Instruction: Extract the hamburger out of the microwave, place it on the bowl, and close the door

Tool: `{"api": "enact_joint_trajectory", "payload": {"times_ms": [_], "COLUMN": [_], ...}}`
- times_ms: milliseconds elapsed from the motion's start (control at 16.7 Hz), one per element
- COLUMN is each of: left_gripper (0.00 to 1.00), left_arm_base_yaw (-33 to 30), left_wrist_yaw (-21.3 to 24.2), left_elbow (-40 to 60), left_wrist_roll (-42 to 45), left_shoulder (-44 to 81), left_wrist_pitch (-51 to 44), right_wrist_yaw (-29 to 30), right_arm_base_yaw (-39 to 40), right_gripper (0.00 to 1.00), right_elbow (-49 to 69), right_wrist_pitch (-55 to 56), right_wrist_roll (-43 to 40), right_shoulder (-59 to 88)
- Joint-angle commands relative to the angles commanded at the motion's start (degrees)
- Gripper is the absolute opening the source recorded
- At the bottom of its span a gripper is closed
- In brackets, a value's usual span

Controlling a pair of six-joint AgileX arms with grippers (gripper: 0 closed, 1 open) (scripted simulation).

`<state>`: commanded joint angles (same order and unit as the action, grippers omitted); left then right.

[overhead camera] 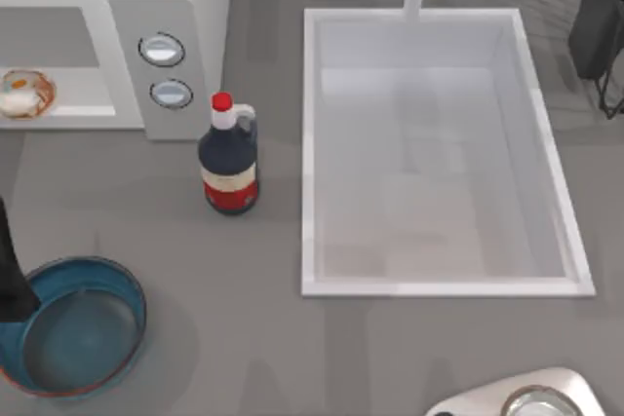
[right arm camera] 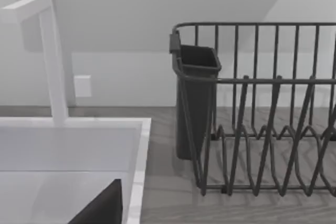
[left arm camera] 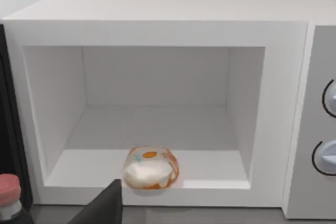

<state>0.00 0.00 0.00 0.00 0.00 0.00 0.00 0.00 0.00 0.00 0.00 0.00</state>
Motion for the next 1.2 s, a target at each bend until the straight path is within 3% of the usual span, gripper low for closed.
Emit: {"api": "enact_joint_trajectory", "payload": {"times_ms": [300, 540, 1200], "left_gripper": [1.00, 1.00, 1.00], "left_arm_base_yaw": [0.1, 0.7, 4.0], "left_wrist_yaw": [0.1, 0.8, 4.9], "left_elbow": [0.6, 4.2, 24.4], "left_wrist_roll": [0.0, 0.3, 2.0], "left_shoulder": [1.6, 11.5, 67.7], "left_wrist_pitch": [0.8, 5.8, 34.0], "right_wrist_yaw": [0.0, 0.0, 0.0], "right_arm_base_yaw": [0.0, 0.0, 0.0], "right_gripper": [1.00, 1.00, 1.00], "right_elbow": [0.0, 0.0, 0.0], "right_wrist_pitch": [0.0, 0.0, 0.0], "right_wrist_roll": [0.0, 0.0, 0.0], "right_shoulder": [0.0, 0.0, 0.0]}}
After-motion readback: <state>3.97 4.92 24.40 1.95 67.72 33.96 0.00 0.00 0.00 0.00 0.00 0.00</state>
